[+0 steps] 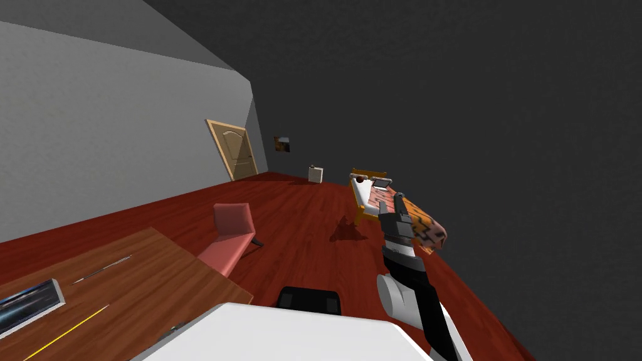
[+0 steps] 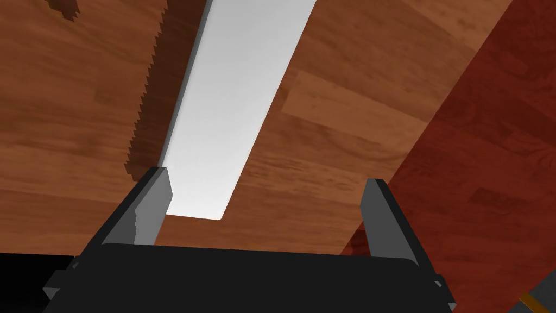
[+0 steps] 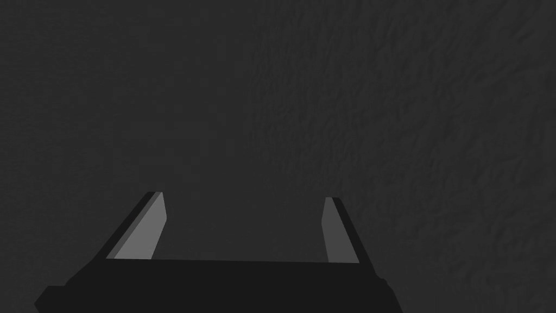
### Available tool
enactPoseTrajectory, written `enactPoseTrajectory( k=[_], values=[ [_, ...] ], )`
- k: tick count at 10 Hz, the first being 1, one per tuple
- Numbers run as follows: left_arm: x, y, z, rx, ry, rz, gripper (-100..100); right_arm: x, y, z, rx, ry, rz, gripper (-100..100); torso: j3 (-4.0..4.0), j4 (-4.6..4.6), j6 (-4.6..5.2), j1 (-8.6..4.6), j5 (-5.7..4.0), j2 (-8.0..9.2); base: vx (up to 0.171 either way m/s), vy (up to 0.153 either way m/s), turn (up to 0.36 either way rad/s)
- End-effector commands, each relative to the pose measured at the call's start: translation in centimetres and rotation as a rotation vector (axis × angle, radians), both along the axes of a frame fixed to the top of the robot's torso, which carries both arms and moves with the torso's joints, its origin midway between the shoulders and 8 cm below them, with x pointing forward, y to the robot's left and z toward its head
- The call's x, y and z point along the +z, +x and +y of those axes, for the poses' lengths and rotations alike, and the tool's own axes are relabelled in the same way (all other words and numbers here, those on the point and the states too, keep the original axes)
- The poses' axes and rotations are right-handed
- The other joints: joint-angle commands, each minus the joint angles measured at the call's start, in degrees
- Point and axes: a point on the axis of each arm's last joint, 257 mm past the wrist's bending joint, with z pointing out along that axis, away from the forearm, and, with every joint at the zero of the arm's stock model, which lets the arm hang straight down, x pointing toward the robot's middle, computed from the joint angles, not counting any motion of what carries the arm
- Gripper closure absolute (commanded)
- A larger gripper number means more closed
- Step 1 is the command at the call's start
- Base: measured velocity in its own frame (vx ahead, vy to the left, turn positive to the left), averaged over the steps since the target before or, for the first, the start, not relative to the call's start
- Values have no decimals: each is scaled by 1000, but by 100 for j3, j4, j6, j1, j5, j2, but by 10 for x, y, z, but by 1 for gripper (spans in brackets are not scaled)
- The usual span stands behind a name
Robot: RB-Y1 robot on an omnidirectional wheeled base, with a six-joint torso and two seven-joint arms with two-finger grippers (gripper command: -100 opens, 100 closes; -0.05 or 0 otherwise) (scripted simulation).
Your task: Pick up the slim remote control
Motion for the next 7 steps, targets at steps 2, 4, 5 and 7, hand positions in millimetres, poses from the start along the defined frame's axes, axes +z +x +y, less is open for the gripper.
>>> enactPoseTrajectory(
  k=[2,4,5,7],
  values=[
    [-10,-30,-3,-58,11,82,-100,0,0,0,0,0,0,0,0,1,5,1,0,0,-5,43,-203],
    [-16,-42,-6,-109,17,127,-100,0,0,0,0,0,0,0,-1,0,3,0,-1,-2,-4,40,-167],
    [-18,-47,-7,-103,12,136,-100,0,0,0,0,0,0,0,-1,0,1,-2,-1,-2,-5,19,-6],
    [-24,-63,-13,-145,9,184,-100,0,0,0,0,0,0,0,-1,0,3,-6,-2,-2,-6,33,-164]
  ],
)
